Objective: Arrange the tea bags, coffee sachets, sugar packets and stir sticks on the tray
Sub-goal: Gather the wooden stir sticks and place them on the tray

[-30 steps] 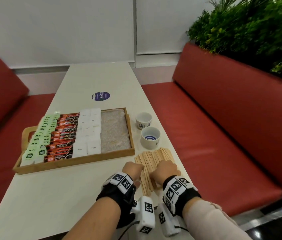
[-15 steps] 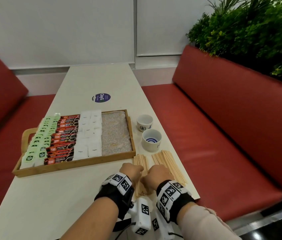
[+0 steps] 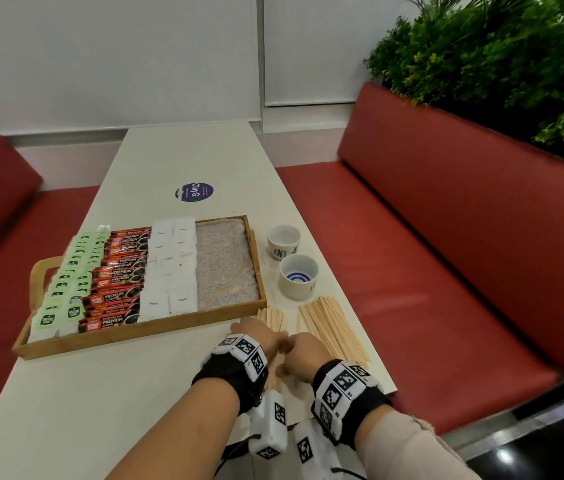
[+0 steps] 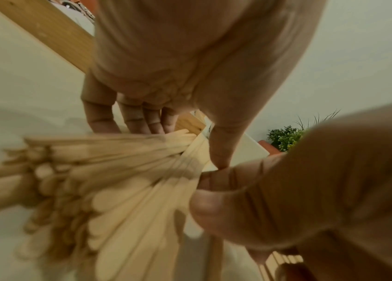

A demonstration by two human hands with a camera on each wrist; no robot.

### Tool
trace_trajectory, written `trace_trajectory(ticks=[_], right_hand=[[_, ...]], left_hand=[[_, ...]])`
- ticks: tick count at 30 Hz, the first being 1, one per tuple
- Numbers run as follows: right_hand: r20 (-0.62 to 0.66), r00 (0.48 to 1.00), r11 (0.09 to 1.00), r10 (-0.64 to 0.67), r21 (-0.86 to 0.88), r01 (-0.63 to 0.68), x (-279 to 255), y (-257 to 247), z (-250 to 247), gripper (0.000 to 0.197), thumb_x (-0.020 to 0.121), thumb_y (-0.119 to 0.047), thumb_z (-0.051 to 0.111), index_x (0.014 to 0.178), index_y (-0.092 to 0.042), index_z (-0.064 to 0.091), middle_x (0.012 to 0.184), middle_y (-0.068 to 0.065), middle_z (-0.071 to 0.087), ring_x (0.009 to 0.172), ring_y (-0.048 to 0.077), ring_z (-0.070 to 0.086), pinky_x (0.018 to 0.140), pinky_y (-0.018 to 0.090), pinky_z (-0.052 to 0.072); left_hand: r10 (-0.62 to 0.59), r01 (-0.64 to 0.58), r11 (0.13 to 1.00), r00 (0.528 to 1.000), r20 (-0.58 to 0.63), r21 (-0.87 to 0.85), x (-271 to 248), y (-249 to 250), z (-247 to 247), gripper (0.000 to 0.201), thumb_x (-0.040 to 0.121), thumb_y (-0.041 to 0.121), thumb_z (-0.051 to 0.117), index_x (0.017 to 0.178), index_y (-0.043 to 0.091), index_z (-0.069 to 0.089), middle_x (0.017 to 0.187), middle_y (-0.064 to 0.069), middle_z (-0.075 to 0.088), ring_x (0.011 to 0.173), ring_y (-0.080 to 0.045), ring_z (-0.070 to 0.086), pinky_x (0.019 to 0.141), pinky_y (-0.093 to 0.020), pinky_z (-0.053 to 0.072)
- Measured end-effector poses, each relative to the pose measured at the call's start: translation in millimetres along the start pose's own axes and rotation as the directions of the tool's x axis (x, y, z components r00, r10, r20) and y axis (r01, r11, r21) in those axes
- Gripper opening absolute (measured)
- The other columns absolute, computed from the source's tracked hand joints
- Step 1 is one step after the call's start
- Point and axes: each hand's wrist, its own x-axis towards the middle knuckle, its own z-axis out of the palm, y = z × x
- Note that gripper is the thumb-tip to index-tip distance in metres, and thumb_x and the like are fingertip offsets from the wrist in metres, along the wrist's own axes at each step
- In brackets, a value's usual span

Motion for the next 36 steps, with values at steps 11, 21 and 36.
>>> trace_trajectory(ticks=[11,21,36], right_hand=[[0.017,1.000,0.966,-0.001,0.259,-0.003,7,6,1,0.022,0.081,0.003,0.055,0.086,-0.011,0.071,0.086,0.004,0.068,0.082,0.016,0.061,0.074,0.025,0.050],[0.006,0.999,0.970,0.035,0.241,-0.035,10,1,-3,0.026,0.089,0.002,0.052,0.112,0.000,0.065,0.077,-0.004,0.060,0.083,0.013,0.053,0.084,0.025,0.042],[-0.007,0.999,0.993,-0.049,0.103,0.050,13,-7,7,0.027,0.081,0.007,0.053,0.097,-0.002,0.072,0.088,0.008,0.060,0.085,0.019,0.052,0.074,0.025,0.040]], left_hand=[[0.086,-0.081,0.934,0.996,0.002,0.348,7,11,1,0.081,0.082,0.066,0.055,0.132,0.004,0.044,0.134,-0.012,0.045,0.126,-0.026,0.046,0.100,-0.033,0.042],[0.169,-0.191,0.838,0.982,0.089,0.511,3,8,-3,0.041,0.096,0.028,0.047,0.131,0.006,0.046,0.137,-0.013,0.043,0.127,-0.025,0.045,0.101,-0.029,0.039],[0.233,-0.199,0.883,0.972,-0.029,0.425,6,5,5,0.039,0.094,0.018,0.055,0.128,0.004,0.042,0.134,-0.011,0.047,0.126,-0.022,0.047,0.101,-0.028,0.039]])
